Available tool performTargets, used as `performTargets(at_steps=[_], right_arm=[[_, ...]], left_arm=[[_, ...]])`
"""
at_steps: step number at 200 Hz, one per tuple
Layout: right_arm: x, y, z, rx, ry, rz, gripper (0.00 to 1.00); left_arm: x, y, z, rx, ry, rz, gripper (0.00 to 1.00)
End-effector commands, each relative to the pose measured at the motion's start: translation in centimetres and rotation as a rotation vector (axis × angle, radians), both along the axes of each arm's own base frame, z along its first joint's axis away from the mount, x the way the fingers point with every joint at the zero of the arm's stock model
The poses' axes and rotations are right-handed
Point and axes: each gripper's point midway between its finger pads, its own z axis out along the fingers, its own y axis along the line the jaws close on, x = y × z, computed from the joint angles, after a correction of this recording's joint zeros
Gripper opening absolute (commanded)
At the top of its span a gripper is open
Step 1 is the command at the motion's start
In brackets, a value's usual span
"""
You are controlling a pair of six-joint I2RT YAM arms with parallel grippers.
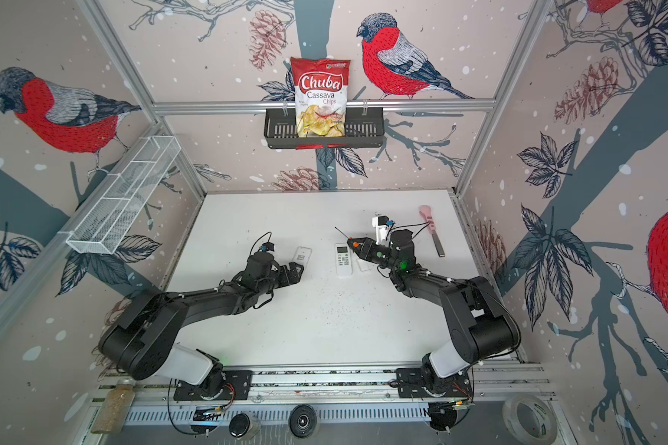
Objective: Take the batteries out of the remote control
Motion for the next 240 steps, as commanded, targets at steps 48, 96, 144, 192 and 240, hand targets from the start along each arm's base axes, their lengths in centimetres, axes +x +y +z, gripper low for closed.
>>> performTargets(at_steps=[48, 96, 144, 192, 240], right_arm=[[-0.3, -0.7, 0.6, -0.014, -0.041, -0.022, 0.0], [-0.2, -1.2, 0.5, -0.021, -0.038, -0.036, 0.0], [0.1, -1.4, -0.3, -0.032, -0.009, -0.039, 0.0], [0.4, -1.3, -0.5, -0.025, 0.008, -0.035, 0.0], [0.3, -1.1, -0.7, -0.026, 0.023, -0.018, 0.0]], left_arm=[[1.0, -1.8, 0.0, -0.075, -0.023, -0.052, 0.97], [1.0, -2.7, 0.2, -0.116, -0.032, -0.086, 0.97], [0.6, -3.4, 0.3, -0.166, -0.032, -0.107, 0.97], [0.1, -4.5, 0.1, -0.172, -0.032, -0.128, 0.97], [0.1, -4.9, 0.4, -0.18, -0.037, -0.138, 0.97]])
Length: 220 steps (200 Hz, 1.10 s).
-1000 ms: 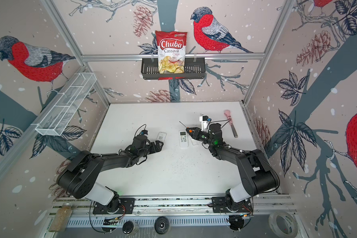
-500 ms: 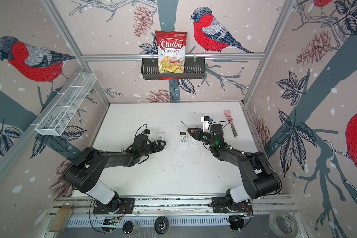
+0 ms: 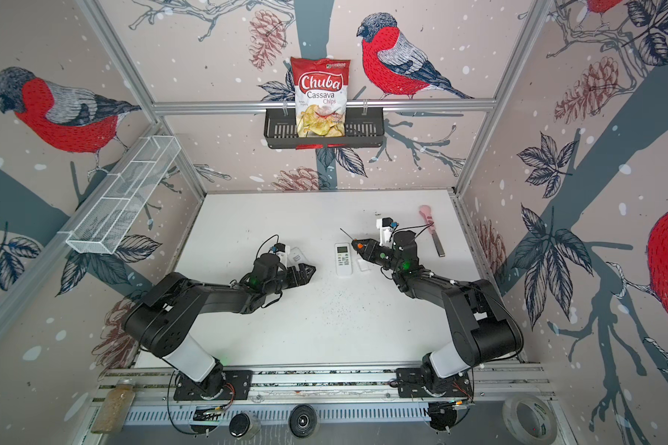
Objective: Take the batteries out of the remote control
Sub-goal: 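Bring the screwdriver tip to the batteries while the left gripper descends over the remote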
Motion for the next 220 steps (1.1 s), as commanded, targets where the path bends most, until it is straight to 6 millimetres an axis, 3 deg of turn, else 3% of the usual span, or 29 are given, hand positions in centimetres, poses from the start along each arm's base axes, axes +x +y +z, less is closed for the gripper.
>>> performTargets(at_steps=[1, 53, 106, 145, 205, 220], right_arm=[[-0.1, 0.4, 0.3, 0.008, -0.004, 0.026, 0.0], [-0.2, 1.0, 0.0, 0.008, 0.024, 0.07, 0.0], [-0.6, 1.2, -2.2, -0.04, 0.14, 0.079, 0.01], [-1.9, 1.6, -3.1, -0.067, 0.192, 0.103, 0.01], [-4.6, 3.4, -4.3, -0.13, 0.27, 0.17, 0.03], [-5.0, 3.8, -4.4, -0.143, 0.275, 0.183, 0.02]], left_arm=[[0.3, -0.5, 1.0, -0.026, -0.032, -0.009, 0.96], [0.6, -0.7, 2.0, -0.026, -0.051, -0.016, 0.97], [1.2, 0.9, 5.1, 0.088, -0.138, 0.013, 0.97], [2.4, 2.8, 4.8, 0.26, -0.132, 0.056, 0.91], [3.7, 3.7, 3.2, 0.518, -0.068, -0.039, 0.86], [3.8, 4.1, 3.1, 0.568, -0.06, -0.051, 0.8]])
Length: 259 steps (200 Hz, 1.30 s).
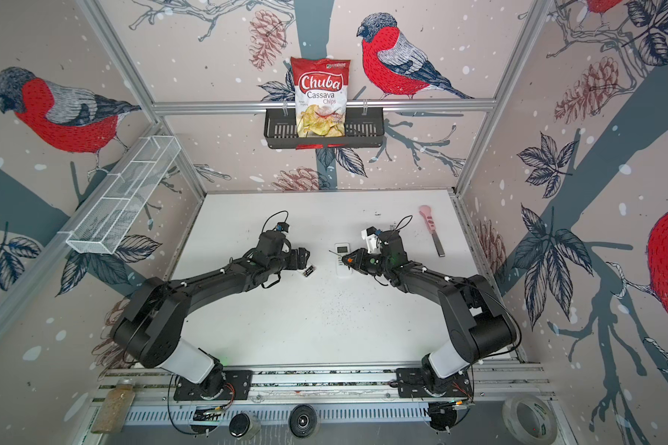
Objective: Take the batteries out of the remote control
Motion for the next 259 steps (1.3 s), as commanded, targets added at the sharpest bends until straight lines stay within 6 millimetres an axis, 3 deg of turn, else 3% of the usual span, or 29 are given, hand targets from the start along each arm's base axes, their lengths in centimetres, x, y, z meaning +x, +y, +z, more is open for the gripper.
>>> performTargets(at_steps=[1, 54, 113, 130, 144, 259], right_arm=[[-0.7, 0.5, -0.1, -0.026, -0.001, 0.029, 0.03], [-1.6, 2.4, -0.8, -0.016, 0.034, 0.078, 0.03], [-1.7, 4.0, -1.3, -0.036, 0.031, 0.09, 0.02], [-1.7, 4.3, -1.7, -0.04, 0.042, 0.096, 0.02], [-1.8, 4.6, -1.9, -0.041, 0.048, 0.105, 0.02], [-2.6, 5.6, -3.2, -0.09, 0.08, 0.139, 0.02]], left_arm=[[-0.7, 1.8, -1.5, 0.163, 0.051, -0.025, 0.79], [-0.3, 1.8, -2.5, 0.241, 0.072, -0.065, 0.59], [0.1, 1.3, -4.4, 0.29, 0.104, -0.092, 0.57], [-0.3, 1.5, -5.8, 0.333, 0.136, -0.098, 0.57], [0.4, 1.1, -5.5, 0.348, 0.125, -0.098, 0.56], [0.1, 0.5, -7.5, 0.349, 0.167, -0.125, 0.56]])
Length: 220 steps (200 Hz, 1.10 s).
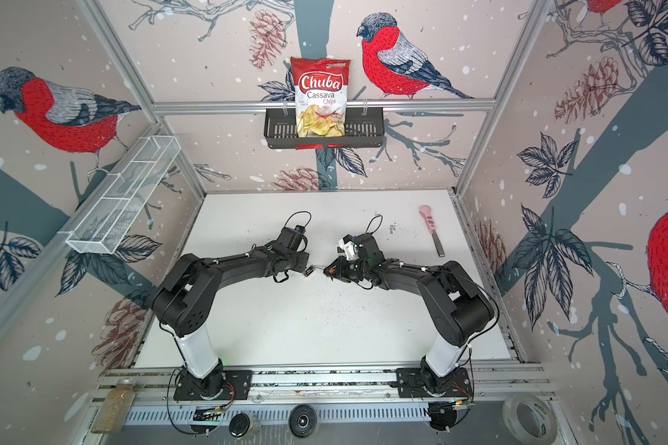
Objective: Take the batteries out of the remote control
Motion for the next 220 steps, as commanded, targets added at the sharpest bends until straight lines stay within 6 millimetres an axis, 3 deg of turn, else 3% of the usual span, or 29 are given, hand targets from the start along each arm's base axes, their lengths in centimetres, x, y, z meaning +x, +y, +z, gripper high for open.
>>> performTargets(at_steps=[1, 154, 220], right_arm=[[-0.1, 0.1, -0.3, -0.018, -0.008, 0.005, 0.02], [-1.1, 0.1, -1.9, -0.077, 0.01, 0.014, 0.02], [-0.6, 0.7, -1.5, -0.036, 0.003, 0.003, 0.02]], left_arm=[[-1.5, 0.7, -1.6, 0.044, 0.078, -0.018, 0.56], [-2.0, 1.0, -2.3, 0.039, 0.096, -0.006, 0.54], [-2.2, 0.9, -2.5, 0.032, 0.105, -0.009, 0.52]])
